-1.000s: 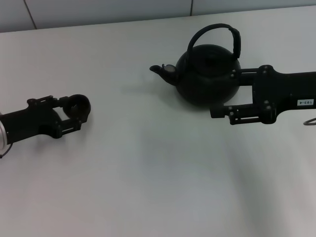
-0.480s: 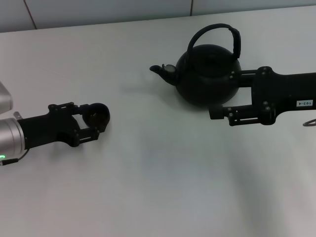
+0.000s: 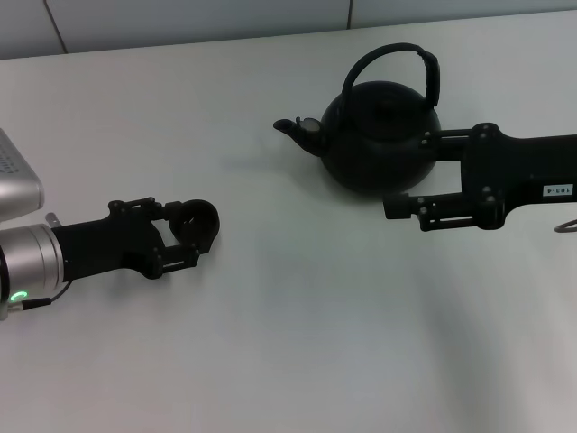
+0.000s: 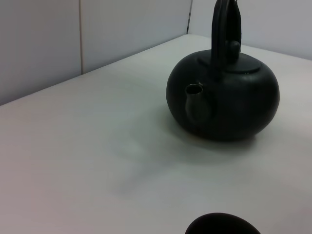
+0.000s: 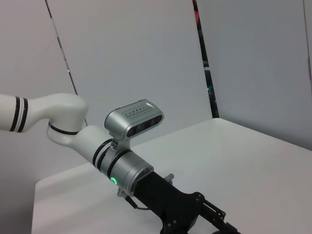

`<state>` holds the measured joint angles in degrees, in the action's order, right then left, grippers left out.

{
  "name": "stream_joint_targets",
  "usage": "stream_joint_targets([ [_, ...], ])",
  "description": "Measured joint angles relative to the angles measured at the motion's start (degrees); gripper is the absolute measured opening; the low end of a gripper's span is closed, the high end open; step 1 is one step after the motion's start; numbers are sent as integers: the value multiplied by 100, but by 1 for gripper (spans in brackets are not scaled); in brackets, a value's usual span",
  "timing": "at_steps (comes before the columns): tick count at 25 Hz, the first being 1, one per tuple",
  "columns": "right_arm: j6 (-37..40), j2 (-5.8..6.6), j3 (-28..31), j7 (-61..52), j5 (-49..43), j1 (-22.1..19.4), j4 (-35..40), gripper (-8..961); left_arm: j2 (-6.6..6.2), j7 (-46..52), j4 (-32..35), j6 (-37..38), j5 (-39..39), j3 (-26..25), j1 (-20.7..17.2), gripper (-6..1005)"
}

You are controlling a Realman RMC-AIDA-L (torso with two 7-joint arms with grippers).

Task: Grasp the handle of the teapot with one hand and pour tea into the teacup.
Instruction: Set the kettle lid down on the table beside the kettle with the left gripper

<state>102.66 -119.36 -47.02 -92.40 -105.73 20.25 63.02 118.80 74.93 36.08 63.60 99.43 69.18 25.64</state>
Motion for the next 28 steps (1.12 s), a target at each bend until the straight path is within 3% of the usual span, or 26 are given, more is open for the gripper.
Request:
stream_joint_targets([
  [28,54,0,0,18,-27,-2,29,716,-12,6,-136,-48,-20,5,-31,677],
])
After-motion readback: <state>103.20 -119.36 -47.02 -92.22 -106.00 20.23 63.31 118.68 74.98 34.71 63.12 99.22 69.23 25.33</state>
